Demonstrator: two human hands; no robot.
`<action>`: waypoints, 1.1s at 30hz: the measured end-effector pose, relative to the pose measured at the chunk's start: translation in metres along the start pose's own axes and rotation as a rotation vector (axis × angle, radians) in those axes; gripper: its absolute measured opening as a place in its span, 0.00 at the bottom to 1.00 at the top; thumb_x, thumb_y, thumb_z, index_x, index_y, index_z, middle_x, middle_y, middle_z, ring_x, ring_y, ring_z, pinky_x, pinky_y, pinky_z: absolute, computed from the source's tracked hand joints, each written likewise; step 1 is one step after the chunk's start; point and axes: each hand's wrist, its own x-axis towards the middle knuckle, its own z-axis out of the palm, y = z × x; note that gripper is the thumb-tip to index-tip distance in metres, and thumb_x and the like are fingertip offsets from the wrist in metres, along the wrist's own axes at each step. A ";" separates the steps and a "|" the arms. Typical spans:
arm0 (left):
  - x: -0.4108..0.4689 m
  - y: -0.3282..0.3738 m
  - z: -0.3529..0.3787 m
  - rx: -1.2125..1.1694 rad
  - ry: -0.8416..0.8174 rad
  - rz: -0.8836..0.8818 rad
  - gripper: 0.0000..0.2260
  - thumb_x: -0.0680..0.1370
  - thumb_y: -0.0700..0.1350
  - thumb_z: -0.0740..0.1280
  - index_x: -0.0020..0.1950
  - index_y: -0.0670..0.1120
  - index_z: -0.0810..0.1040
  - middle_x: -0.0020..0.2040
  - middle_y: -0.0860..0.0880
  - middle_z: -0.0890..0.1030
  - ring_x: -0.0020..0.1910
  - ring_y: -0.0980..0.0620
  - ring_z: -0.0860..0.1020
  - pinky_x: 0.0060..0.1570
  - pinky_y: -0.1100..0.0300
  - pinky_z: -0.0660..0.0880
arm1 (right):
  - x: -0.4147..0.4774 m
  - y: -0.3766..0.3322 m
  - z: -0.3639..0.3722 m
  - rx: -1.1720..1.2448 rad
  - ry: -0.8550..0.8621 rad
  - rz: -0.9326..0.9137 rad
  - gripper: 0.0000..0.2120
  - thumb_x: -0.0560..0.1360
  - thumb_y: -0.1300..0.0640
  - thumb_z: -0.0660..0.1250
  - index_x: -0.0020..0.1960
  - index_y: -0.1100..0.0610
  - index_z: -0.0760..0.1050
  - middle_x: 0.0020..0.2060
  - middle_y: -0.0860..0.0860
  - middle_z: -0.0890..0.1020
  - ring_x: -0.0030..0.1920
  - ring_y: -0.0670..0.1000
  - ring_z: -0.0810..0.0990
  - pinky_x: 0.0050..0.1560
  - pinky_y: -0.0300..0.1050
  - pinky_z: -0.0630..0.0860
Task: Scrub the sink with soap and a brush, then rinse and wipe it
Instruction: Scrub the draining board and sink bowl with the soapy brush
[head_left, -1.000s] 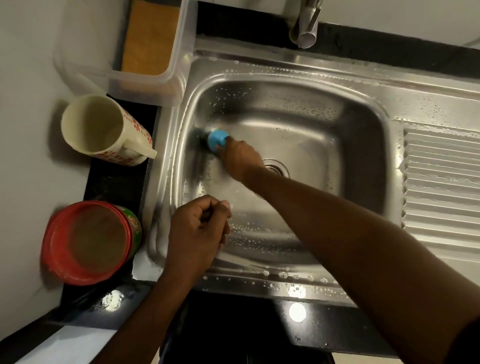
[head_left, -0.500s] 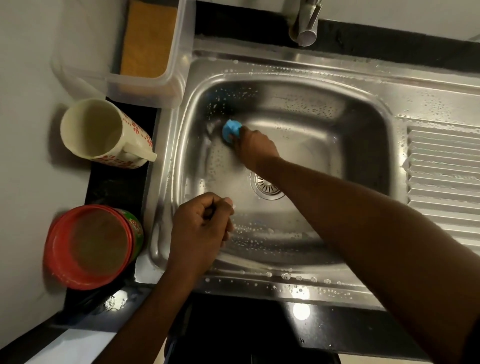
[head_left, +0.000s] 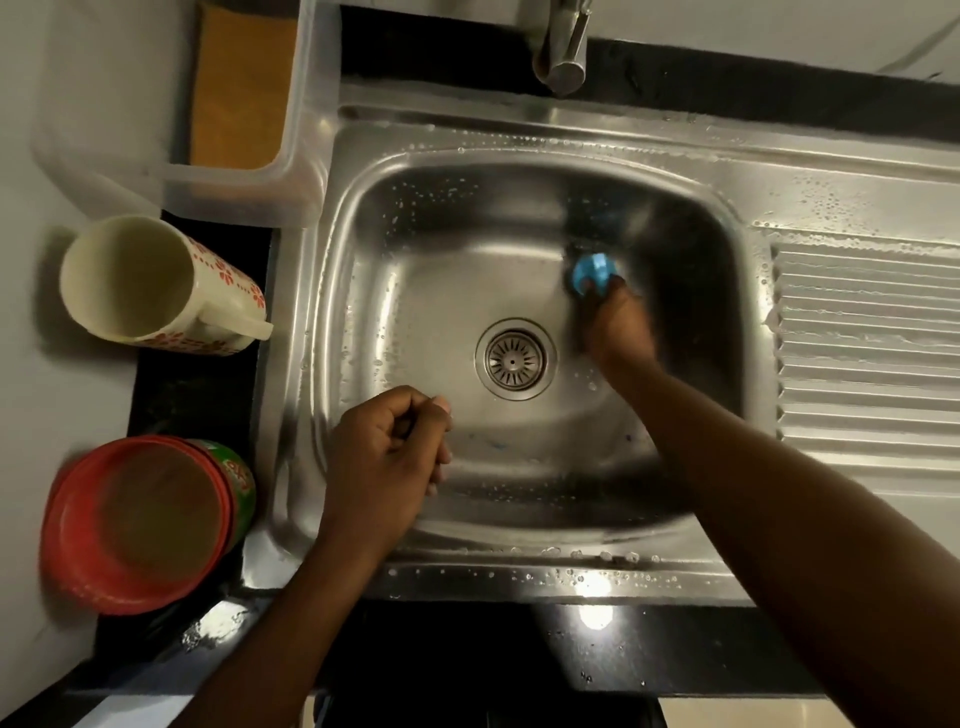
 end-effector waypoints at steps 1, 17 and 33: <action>0.000 0.000 0.001 0.004 -0.008 0.004 0.13 0.83 0.42 0.69 0.39 0.42 0.79 0.30 0.43 0.81 0.27 0.43 0.78 0.30 0.52 0.76 | -0.005 0.008 -0.002 0.036 0.014 0.038 0.17 0.86 0.51 0.55 0.65 0.62 0.73 0.55 0.62 0.81 0.55 0.65 0.80 0.51 0.54 0.74; 0.005 0.002 0.002 0.024 -0.033 0.019 0.13 0.83 0.42 0.68 0.40 0.42 0.80 0.31 0.43 0.81 0.27 0.44 0.78 0.31 0.52 0.77 | -0.032 -0.038 0.027 -0.041 -0.136 -0.038 0.18 0.85 0.49 0.61 0.72 0.53 0.68 0.43 0.49 0.77 0.42 0.50 0.78 0.42 0.47 0.74; 0.003 0.011 0.017 0.017 -0.098 0.037 0.12 0.84 0.41 0.68 0.40 0.41 0.81 0.31 0.42 0.81 0.28 0.42 0.79 0.30 0.51 0.77 | -0.080 0.005 0.042 -0.032 -0.174 0.059 0.14 0.84 0.55 0.52 0.63 0.52 0.73 0.53 0.58 0.81 0.52 0.61 0.81 0.49 0.52 0.77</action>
